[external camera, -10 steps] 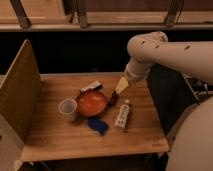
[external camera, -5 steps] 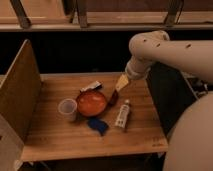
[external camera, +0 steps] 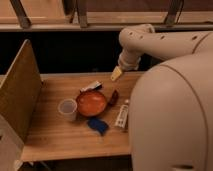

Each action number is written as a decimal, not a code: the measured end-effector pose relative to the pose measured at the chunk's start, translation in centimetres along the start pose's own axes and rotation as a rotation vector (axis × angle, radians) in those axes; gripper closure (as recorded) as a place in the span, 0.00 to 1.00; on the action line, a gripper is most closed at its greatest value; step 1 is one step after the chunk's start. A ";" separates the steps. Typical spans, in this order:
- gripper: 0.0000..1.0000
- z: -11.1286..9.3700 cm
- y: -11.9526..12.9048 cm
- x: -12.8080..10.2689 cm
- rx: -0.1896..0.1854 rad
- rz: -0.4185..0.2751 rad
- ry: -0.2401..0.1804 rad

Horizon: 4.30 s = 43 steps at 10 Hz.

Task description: Move the arm in a circular motion

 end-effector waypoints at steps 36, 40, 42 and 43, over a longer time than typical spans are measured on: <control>0.20 -0.1 16.6 -6.5 -0.121 -0.294 0.004; 0.20 -0.6 17.2 1.1 -0.144 -0.204 0.085; 0.20 -1.6 13.5 7.8 -0.110 -0.016 0.159; 0.20 -2.2 11.2 10.0 -0.084 0.069 0.176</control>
